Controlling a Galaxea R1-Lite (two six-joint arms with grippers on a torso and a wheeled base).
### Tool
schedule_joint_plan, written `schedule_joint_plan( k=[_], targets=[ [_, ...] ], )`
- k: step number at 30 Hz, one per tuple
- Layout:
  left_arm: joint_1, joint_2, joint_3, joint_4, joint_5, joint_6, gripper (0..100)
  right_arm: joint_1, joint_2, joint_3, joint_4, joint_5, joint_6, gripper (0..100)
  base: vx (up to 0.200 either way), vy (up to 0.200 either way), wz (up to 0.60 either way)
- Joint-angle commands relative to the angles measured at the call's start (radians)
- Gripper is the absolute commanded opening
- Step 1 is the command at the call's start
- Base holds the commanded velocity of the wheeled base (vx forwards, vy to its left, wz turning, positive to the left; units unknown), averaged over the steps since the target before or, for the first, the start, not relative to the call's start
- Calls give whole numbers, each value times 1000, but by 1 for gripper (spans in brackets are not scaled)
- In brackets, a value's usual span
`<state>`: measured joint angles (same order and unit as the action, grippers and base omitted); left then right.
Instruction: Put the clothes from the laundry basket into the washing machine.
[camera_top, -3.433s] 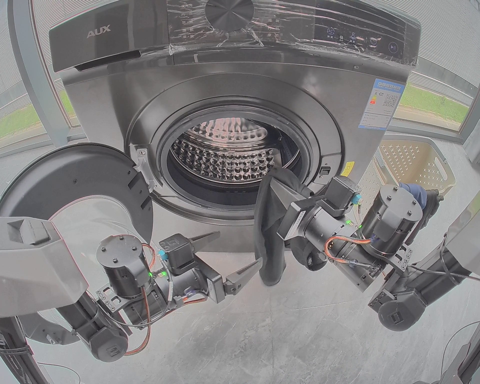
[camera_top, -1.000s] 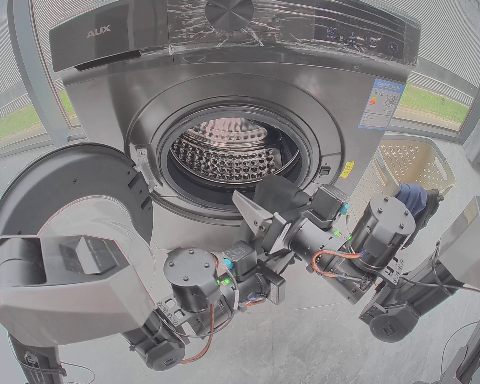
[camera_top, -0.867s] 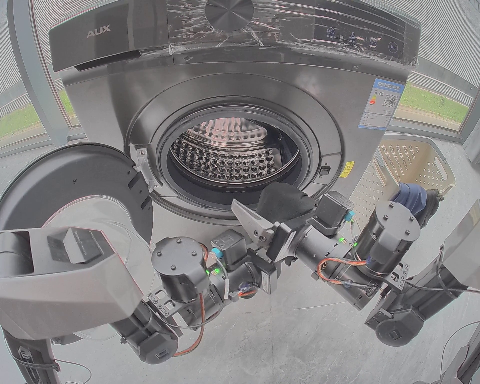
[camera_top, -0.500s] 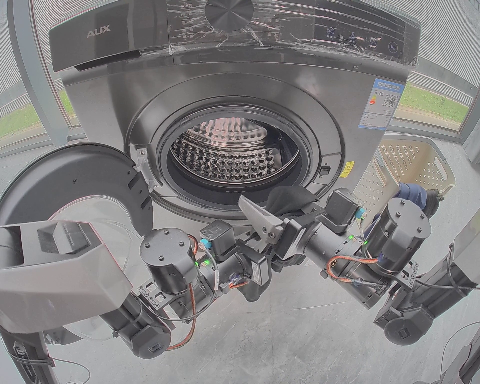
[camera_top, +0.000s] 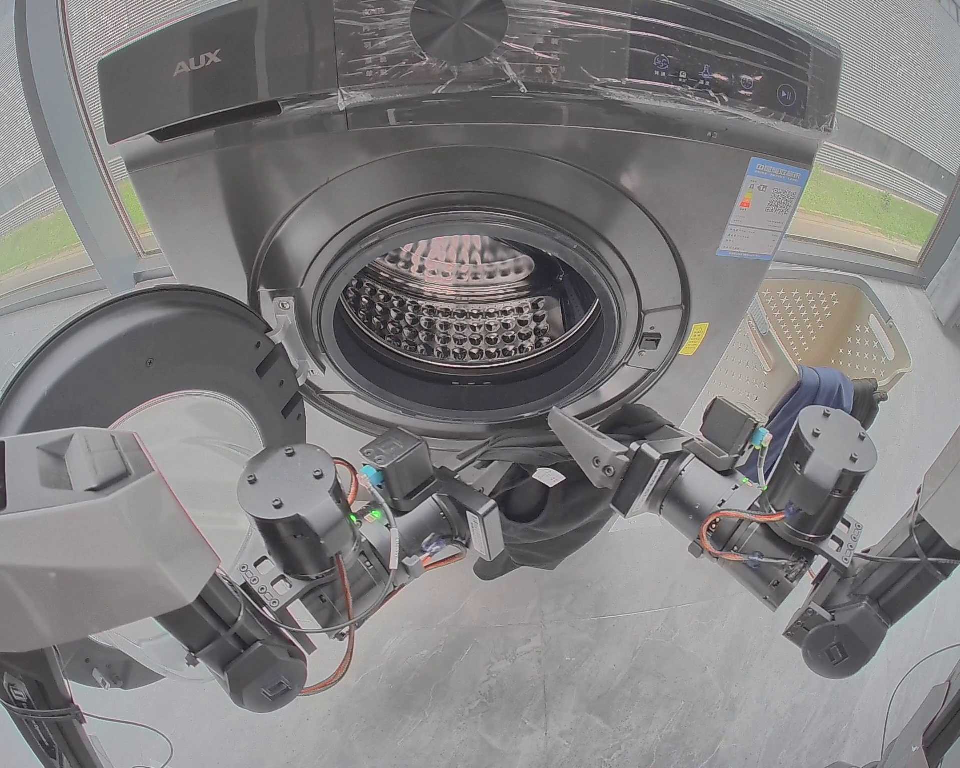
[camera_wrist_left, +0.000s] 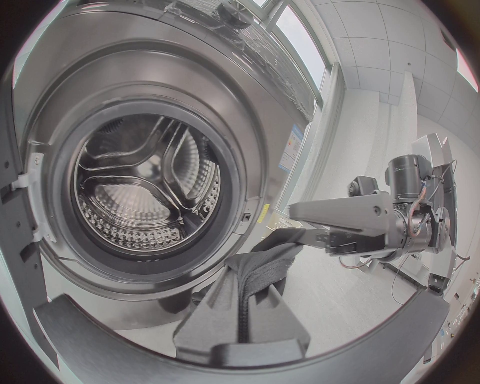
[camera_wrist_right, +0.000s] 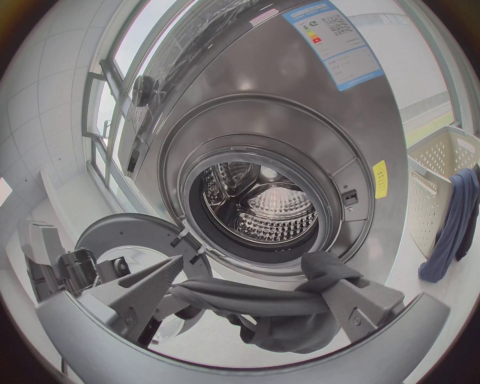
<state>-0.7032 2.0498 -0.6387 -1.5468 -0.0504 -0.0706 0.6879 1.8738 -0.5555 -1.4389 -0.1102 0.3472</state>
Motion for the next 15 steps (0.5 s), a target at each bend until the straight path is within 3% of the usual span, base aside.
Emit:
schedule_joint_plan(
  k=[1, 4, 11, 15],
  targets=[
    [22, -46, 37, -1, 0, 0, 0, 28, -59, 52, -18, 24, 32, 100, 0, 0, 0],
    [21, -68, 71, -1, 0, 2, 0, 101, -107, 88, -51, 103, 75, 100, 0, 0, 0],
    [19, -76, 125, -1, 1, 6, 0, 168, -130, 29, -52, 106, 114, 100, 0, 0, 0],
    [18, -111, 166, -1, -2, 5, 0, 162, -131, -26, -46, 98, 142, 100, 0, 0, 0]
  ],
)
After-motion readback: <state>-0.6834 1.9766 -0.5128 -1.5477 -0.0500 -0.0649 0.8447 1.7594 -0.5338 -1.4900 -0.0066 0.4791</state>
